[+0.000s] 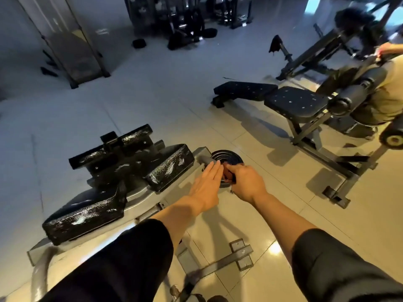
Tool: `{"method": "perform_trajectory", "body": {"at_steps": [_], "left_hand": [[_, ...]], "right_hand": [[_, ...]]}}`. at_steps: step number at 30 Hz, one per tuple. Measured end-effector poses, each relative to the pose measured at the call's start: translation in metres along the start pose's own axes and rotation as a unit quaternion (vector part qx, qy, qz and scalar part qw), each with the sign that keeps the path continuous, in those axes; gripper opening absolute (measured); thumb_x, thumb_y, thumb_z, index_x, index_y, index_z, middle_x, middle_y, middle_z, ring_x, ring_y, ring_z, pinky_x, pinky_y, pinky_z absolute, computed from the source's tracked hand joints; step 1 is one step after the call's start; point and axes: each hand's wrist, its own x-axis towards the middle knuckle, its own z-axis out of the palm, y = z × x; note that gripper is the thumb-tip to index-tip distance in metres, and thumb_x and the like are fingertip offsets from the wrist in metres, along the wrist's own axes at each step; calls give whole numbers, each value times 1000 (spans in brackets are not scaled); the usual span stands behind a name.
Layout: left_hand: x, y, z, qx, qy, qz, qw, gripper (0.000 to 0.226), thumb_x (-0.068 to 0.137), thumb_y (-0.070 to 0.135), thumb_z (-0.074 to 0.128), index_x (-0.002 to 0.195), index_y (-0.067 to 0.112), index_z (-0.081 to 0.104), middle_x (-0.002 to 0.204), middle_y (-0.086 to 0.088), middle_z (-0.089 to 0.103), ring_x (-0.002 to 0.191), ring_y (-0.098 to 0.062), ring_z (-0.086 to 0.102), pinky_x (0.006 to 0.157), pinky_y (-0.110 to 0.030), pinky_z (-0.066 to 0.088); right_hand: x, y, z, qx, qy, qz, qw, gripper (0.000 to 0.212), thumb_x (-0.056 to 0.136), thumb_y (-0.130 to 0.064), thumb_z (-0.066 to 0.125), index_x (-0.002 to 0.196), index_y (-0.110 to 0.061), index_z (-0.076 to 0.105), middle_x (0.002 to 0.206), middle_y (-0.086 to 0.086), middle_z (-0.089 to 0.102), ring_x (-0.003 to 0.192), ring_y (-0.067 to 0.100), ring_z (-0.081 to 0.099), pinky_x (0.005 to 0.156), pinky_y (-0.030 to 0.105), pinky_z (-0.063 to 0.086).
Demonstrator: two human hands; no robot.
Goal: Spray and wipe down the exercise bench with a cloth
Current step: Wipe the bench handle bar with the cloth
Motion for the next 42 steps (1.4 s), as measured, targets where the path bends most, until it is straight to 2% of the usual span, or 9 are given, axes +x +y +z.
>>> {"method": "perform_trajectory", "body": {"at_steps": [7, 12, 17, 23, 25, 30, 33, 36, 42], "left_hand": [[6, -3, -1, 102, 19, 41, 994, 81, 92, 0, 45, 154, 11, -6, 162, -3, -11, 148, -19, -13, 121, -41, -3], [9, -10, -5, 106, 15, 63, 992, 82, 91, 0, 46, 154, 11, -5, 162, -3, -9, 149, -18, -12, 121, -45, -2], [10, -7, -6, 129, 3, 53, 990, 83, 91, 0, 44, 154, 12, -8, 162, -2, -13, 148, -18, -14, 121, -45, -3], [6, 10, -4, 144, 12, 19, 989, 79, 94, 0, 41, 153, 9, -10, 162, -5, -12, 148, -20, -13, 121, -46, -2], [5, 14, -3, 150, 14, 14, 989, 77, 94, -1, 38, 153, 8, -11, 162, -7, -12, 149, -21, -12, 121, -45, -1], [1, 15, -3, 145, 3, -6, 989, 81, 92, -4, 39, 153, 12, -12, 161, -3, -16, 148, -18, -14, 120, -41, -9], [1, 18, -7, 182, -17, -7, 983, 82, 93, 0, 42, 152, 10, -13, 161, -5, -17, 148, -21, -13, 121, -44, -5], [0, 25, -9, 212, -7, -9, 977, 78, 94, 2, 40, 152, 8, -11, 161, -8, -15, 148, -22, -14, 120, -46, -6], [-10, 64, 28, 246, -11, 141, 959, 78, 92, -2, 38, 153, 8, -9, 161, -7, -15, 147, -20, -17, 116, -41, -14]], "right_hand": [[-18, 3, 1, 45, 2, 137, 990, 30, 87, -15, 55, 112, -27, 66, 106, 5, 68, 97, 29, 61, 67, 30, 44], [2, -27, 15, 19, 30, 105, 994, 41, 89, -13, 52, 128, -23, 52, 122, 6, 61, 110, 32, 52, 83, 38, 47], [-31, -13, 11, -32, -8, 116, 993, 71, 85, -7, 57, 149, -22, 29, 141, 3, 49, 117, 29, 49, 90, 38, 48], [-61, 5, 4, 7, -18, 203, 979, 37, 84, -8, 57, 118, -21, 50, 108, 8, 60, 88, 25, 57, 73, 34, 48], [-45, -5, 0, 35, -12, 185, 982, 33, 85, -10, 55, 118, -17, 53, 105, 10, 63, 91, 29, 61, 69, 32, 44], [-19, -29, 4, 79, 20, 47, 996, 51, 87, -10, 54, 137, -9, 43, 136, 13, 51, 119, 34, 53, 96, 39, 45], [-37, -12, 3, 52, -4, 72, 996, 64, 87, -9, 55, 146, -9, 31, 145, 11, 43, 126, 32, 47, 99, 38, 42], [-68, 19, 11, 19, -16, 137, 990, 58, 84, -10, 56, 139, -7, 34, 136, 16, 48, 119, 34, 51, 95, 41, 44], [-69, 27, 15, 55, -23, 171, 983, 48, 88, -18, 55, 134, -6, 43, 134, 13, 50, 122, 34, 48, 100, 40, 43]]}}
